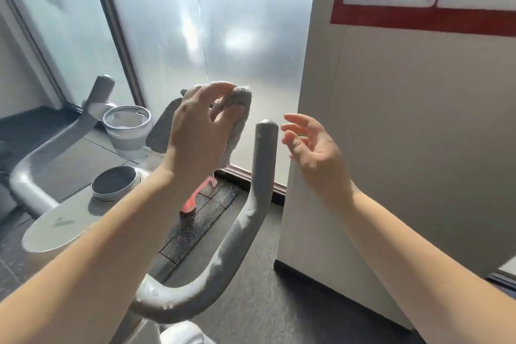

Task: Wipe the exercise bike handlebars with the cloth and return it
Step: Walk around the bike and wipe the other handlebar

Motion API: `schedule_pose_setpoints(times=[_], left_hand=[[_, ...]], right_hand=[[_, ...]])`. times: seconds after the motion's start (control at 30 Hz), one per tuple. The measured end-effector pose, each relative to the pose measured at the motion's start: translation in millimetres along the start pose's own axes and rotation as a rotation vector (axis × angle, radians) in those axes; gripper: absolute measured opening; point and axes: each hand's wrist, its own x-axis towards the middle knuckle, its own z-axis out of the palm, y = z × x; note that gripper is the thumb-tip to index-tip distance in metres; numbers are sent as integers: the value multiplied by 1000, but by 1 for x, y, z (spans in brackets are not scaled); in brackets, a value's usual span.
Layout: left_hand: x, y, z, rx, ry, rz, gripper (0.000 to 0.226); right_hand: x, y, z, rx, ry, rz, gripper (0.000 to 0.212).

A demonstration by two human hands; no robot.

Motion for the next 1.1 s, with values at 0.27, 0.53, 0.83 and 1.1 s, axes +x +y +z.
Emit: schedule_pose_setpoints(times=[0.27,0.53,0.83,1.1], left_hand=[[-28,-14,10,-62,-248,286,32],[-23,-12,-6,20,-286,332,20],[-53,-32,-3,-25,-440,339,25],[-28,-7,6,-42,-170,181,25]], right_hand=[[22,1,4,161,-97,27,18],[20,-2,4,181,-73,59,18],[4,-4,3,154,-95,94,37],[-9,-7,8,186,-43,138,45]])
